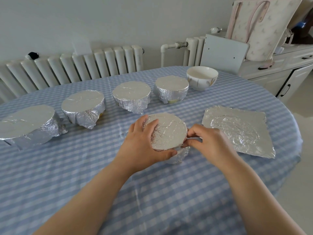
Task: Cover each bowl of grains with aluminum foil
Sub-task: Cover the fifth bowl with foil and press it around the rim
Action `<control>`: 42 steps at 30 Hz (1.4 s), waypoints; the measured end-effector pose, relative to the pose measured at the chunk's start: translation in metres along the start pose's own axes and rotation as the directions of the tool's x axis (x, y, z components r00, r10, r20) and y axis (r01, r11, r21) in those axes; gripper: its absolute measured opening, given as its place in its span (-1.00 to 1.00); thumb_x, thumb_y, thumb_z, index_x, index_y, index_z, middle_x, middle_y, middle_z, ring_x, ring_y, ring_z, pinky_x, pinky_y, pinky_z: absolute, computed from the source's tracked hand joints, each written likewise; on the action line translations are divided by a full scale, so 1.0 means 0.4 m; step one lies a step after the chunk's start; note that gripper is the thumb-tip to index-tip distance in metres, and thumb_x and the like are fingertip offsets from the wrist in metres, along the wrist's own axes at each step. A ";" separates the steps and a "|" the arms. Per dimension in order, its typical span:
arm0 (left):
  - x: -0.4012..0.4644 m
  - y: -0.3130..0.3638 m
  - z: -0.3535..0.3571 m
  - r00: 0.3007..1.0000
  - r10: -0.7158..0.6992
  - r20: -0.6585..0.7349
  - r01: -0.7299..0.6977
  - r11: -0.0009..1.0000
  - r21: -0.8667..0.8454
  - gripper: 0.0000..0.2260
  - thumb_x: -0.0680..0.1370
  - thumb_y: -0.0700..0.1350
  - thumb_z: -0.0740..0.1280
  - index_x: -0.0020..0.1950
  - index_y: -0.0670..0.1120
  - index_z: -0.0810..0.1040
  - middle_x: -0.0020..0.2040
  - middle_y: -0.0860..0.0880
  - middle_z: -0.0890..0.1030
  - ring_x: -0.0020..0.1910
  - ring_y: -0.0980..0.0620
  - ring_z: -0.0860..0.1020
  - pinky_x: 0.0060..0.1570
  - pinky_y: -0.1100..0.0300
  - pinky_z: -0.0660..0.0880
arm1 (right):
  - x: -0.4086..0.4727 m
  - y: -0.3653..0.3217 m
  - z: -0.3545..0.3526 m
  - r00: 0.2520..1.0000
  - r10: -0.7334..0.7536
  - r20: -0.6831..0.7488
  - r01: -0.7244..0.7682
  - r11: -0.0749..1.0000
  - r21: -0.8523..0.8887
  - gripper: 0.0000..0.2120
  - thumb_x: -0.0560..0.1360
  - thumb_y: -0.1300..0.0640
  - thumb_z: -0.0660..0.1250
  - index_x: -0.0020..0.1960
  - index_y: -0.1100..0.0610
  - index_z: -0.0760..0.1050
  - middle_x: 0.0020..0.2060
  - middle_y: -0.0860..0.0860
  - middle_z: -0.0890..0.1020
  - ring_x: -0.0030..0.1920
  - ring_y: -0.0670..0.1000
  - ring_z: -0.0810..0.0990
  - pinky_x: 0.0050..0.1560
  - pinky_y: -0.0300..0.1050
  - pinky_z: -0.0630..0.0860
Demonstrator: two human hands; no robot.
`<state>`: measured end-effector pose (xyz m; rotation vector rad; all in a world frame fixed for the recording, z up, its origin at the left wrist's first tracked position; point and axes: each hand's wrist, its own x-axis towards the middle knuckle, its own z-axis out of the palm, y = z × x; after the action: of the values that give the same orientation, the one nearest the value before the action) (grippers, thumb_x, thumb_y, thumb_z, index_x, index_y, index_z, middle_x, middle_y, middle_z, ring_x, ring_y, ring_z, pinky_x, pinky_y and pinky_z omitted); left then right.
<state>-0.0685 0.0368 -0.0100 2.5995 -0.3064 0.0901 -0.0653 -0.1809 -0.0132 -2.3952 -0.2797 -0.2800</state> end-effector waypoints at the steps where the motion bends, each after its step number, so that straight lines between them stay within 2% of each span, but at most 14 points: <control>1: 0.000 0.000 0.000 1.000 0.002 -0.002 -0.002 1.000 -0.004 0.06 0.15 0.54 0.26 0.55 0.09 0.13 0.57 0.06 0.00 0.52 0.07 -0.01 0.46 0.10 0.09 | -0.001 -0.004 -0.003 1.000 -0.023 -0.003 0.023 0.999 -0.043 -0.87 0.39 0.13 0.51 -0.11 0.06 0.58 -0.28 -0.17 0.62 -0.24 -0.19 0.55 -0.26 -0.33 0.41; 6: 0.000 -0.002 0.006 1.000 -0.005 -0.013 0.005 1.000 0.011 0.07 0.19 0.54 0.29 0.56 0.08 0.07 0.57 0.10 -0.01 0.53 0.07 -0.01 0.47 0.06 0.14 | -0.040 -0.026 0.011 0.993 -0.119 -0.021 0.112 0.972 -0.206 -0.80 0.49 0.08 0.42 0.03 0.16 0.51 -0.19 0.01 0.68 -0.21 0.09 0.61 -0.28 -0.13 0.37; 10: -0.003 0.003 0.009 1.000 -0.010 -0.021 0.010 1.000 0.020 0.08 0.18 0.56 0.27 0.57 0.07 0.05 0.56 0.10 -0.02 0.53 0.07 -0.02 0.46 0.05 0.13 | -0.082 -0.046 0.058 0.997 0.032 -0.064 -0.041 0.988 -0.149 -0.80 0.63 0.11 0.17 0.22 0.13 0.39 0.01 0.03 0.66 -0.03 0.16 0.60 -0.23 -0.09 0.24; 14: -0.009 0.013 0.014 0.999 -0.030 -0.040 0.029 1.000 -0.008 0.11 0.14 0.57 0.25 0.57 0.07 0.05 0.56 0.10 -0.02 0.52 0.07 -0.01 0.43 0.13 0.09 | -0.111 -0.082 0.120 0.957 0.241 -0.162 -0.249 0.968 -0.034 -0.71 0.63 0.16 0.09 0.34 0.11 0.34 0.06 0.05 0.63 0.03 0.17 0.58 -0.24 -0.12 0.16; 19: -0.007 0.023 0.022 0.995 -0.062 -0.075 0.059 0.997 -0.041 0.06 0.19 0.50 0.35 0.57 0.09 0.06 0.56 0.10 -0.02 0.50 0.08 0.00 0.40 0.16 0.10 | -0.104 -0.117 0.149 0.919 0.371 -0.135 -0.366 0.929 0.064 -0.63 0.61 0.19 0.10 0.40 0.09 0.23 0.07 0.08 0.62 0.06 0.17 0.58 -0.18 -0.09 0.29; 23: -0.008 0.023 0.017 0.997 -0.062 -0.037 0.060 0.997 -0.057 0.08 0.18 0.53 0.32 0.57 0.14 0.00 0.57 0.11 -0.06 0.51 0.08 -0.04 0.43 0.10 0.08 | -0.093 -0.090 0.141 0.929 0.335 -0.158 -0.314 0.939 0.144 -0.74 0.61 0.18 0.14 0.30 0.07 0.32 0.07 0.00 0.62 0.08 0.14 0.57 -0.19 -0.10 0.26; 25: -0.009 0.017 0.012 0.999 -0.041 -0.019 0.040 0.998 -0.057 0.07 0.15 0.58 0.24 0.56 0.17 0.02 0.58 0.15 -0.09 0.52 0.08 -0.04 0.44 0.05 0.09 | -0.094 -0.071 0.136 0.939 0.305 -0.161 -0.260 0.933 0.249 -0.76 0.60 0.18 0.19 0.26 0.03 0.33 0.09 -0.14 0.56 0.15 0.00 0.55 -0.08 -0.16 0.34; 27: -0.005 0.006 0.005 0.999 -0.023 -0.027 0.021 0.998 -0.067 0.00 0.19 0.63 0.13 0.54 0.20 0.08 0.58 0.19 -0.11 0.52 0.08 -0.02 0.44 0.01 0.12 | -0.095 -0.056 0.130 0.949 0.274 -0.154 -0.214 0.923 0.321 -0.74 0.60 0.20 0.21 0.26 0.01 0.33 0.10 -0.20 0.51 0.17 -0.12 0.52 0.01 -0.36 0.37; 29: 0.005 -0.007 -0.002 0.998 -0.022 -0.053 0.017 0.996 -0.091 -0.08 0.23 0.61 0.02 0.52 0.22 0.16 0.58 0.22 -0.07 0.52 0.07 0.03 0.44 0.00 0.13 | -0.095 -0.042 0.124 0.962 0.237 -0.135 -0.183 0.928 0.325 -0.76 0.60 0.19 0.20 0.23 -0.03 0.32 0.07 -0.24 0.51 0.10 -0.28 0.52 -0.03 -0.56 0.30; 32: 0.016 -0.024 -0.006 0.997 -0.011 -0.079 0.004 0.996 -0.089 -0.14 0.30 0.57 -0.08 0.52 0.19 0.20 0.58 0.21 0.03 0.50 0.06 0.09 0.43 0.02 0.14 | -0.094 -0.033 0.112 0.976 0.209 -0.061 -0.177 0.925 0.337 -0.79 0.61 0.12 0.19 0.17 -0.13 0.30 0.05 -0.38 0.49 0.06 -0.48 0.45 -0.01 -0.58 0.30; 34: 0.021 -0.025 -0.004 0.996 -0.019 -0.089 0.010 0.995 -0.095 -0.16 0.34 0.55 -0.11 0.51 0.17 0.24 0.57 0.18 0.11 0.47 0.05 0.13 0.42 0.03 0.16 | -0.094 -0.030 0.112 0.978 0.207 -0.020 -0.184 0.910 0.371 -0.80 0.62 0.11 0.18 0.19 -0.11 0.30 0.09 -0.37 0.49 0.14 -0.43 0.45 0.08 -0.50 0.33; 37: 0.029 -0.026 0.003 0.988 -0.042 -0.146 0.023 0.991 -0.131 -0.18 0.38 0.51 -0.18 0.48 0.11 0.32 0.50 0.09 0.30 0.43 -0.02 0.22 0.39 0.11 0.15 | -0.083 -0.036 0.112 0.974 0.224 0.024 -0.215 0.894 0.393 -0.81 0.63 0.14 0.14 0.22 -0.05 0.29 0.11 -0.23 0.53 0.16 -0.22 0.49 0.10 -0.27 0.34; 40: 0.029 -0.028 -0.008 0.985 -0.074 -0.157 0.064 0.996 -0.068 -0.18 0.44 0.48 -0.25 0.49 0.07 0.31 0.45 0.02 0.36 0.44 -0.07 0.25 0.40 0.06 0.16 | -0.057 -0.036 0.104 0.967 0.245 0.064 -0.250 0.889 0.383 -0.74 0.63 0.18 0.10 0.31 0.05 0.30 0.18 -0.14 0.51 0.17 -0.14 0.44 0.03 -0.26 0.27; 42: 0.024 -0.024 -0.018 0.981 -0.120 -0.154 0.123 0.992 0.015 -0.26 0.50 0.43 -0.21 0.51 0.07 0.27 0.44 -0.04 0.37 0.42 -0.10 0.25 0.40 -0.02 0.18 | -0.041 -0.031 0.102 0.964 0.253 0.086 -0.266 0.885 0.382 -0.67 0.63 0.16 0.09 0.38 0.02 0.30 0.24 -0.13 0.50 0.23 -0.12 0.44 0.09 -0.24 0.29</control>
<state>-0.0570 0.0468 -0.0073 2.6101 -0.0917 0.2501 -0.0792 -0.1467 -0.0398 -2.0103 -0.0207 -0.0507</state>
